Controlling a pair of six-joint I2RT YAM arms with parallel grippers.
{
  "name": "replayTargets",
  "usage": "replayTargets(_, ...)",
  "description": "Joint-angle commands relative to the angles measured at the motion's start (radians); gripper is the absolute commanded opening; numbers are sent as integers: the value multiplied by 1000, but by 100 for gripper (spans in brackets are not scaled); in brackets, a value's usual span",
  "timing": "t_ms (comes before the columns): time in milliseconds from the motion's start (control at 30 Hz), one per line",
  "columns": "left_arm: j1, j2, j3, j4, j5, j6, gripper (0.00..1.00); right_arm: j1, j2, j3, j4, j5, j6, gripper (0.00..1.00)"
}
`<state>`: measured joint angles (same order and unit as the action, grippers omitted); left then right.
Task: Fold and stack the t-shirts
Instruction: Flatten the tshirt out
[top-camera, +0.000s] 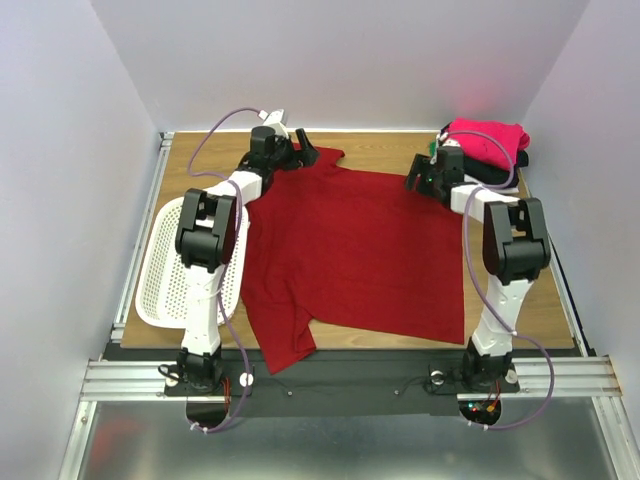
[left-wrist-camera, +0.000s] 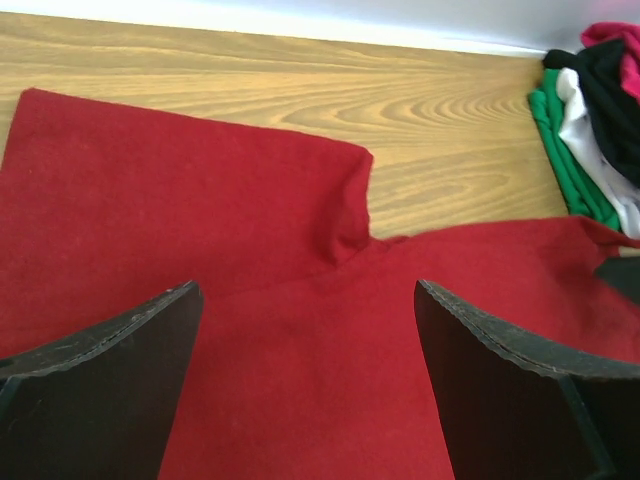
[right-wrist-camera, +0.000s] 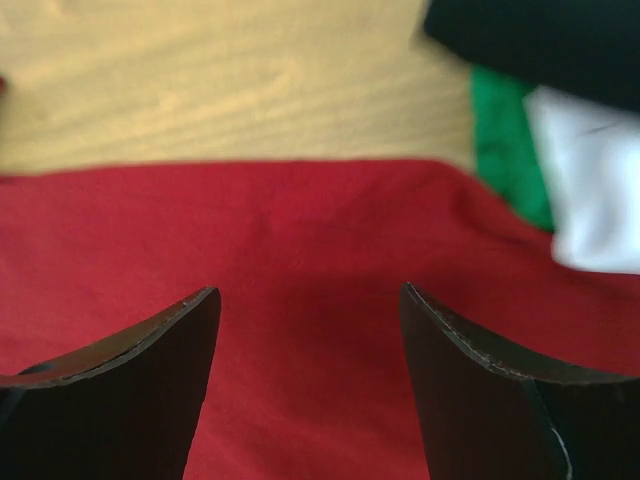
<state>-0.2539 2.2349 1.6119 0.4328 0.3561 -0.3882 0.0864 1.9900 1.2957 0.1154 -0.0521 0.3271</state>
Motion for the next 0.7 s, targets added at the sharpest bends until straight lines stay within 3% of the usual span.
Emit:
replayTargets(0,-1,26,121,-74,-37,-5,99,47,49,91,-6,-20,9,78)
replayTargets(667,74,200,249,-106,46,-95,99,92,323,391,-163,0,20,79)
